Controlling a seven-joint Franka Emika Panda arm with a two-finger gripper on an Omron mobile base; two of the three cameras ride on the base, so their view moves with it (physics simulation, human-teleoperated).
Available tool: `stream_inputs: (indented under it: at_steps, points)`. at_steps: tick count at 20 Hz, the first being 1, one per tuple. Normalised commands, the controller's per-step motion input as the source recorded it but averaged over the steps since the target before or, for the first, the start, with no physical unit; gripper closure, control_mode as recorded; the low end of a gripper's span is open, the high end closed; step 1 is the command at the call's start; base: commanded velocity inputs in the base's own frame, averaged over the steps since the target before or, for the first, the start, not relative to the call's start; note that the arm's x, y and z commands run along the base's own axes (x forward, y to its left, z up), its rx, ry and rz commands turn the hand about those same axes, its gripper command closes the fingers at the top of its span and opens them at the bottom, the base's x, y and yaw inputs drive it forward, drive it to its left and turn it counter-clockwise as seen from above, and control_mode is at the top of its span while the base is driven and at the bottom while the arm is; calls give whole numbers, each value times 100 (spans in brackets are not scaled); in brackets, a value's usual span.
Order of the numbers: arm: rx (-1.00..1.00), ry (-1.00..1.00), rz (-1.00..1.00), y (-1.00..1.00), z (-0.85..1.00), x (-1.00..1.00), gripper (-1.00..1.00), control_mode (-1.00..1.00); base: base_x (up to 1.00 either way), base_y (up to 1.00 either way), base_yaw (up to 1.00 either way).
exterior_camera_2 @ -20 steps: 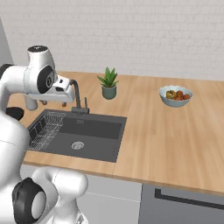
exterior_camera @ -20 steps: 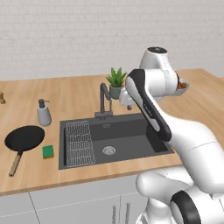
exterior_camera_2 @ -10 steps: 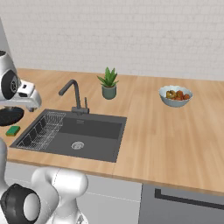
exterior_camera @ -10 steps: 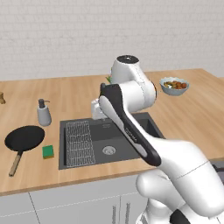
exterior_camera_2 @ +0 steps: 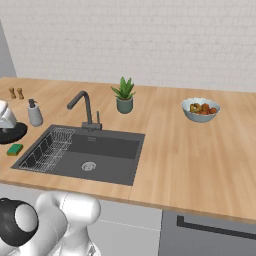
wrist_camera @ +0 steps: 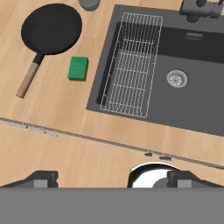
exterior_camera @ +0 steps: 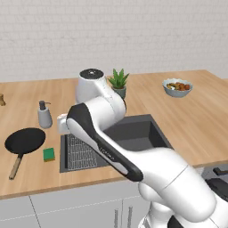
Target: Pick the pan and sponge and place them into the sink. Then turn on the water.
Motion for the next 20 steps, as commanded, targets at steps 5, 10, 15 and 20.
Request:
stream_inputs:
  at_steps: [5,10,15,20]
  points:
    - [0,5,0,92,-17,15,-100,-100,0,0,0]
    - [0,5,0,84,-33,39,-100,-100,0,0,0]
    - [0,6,0,68,-36,55,-100,-100,0,0,0]
    - [0,5,0,32,-27,46,-100,-100,0,0,0]
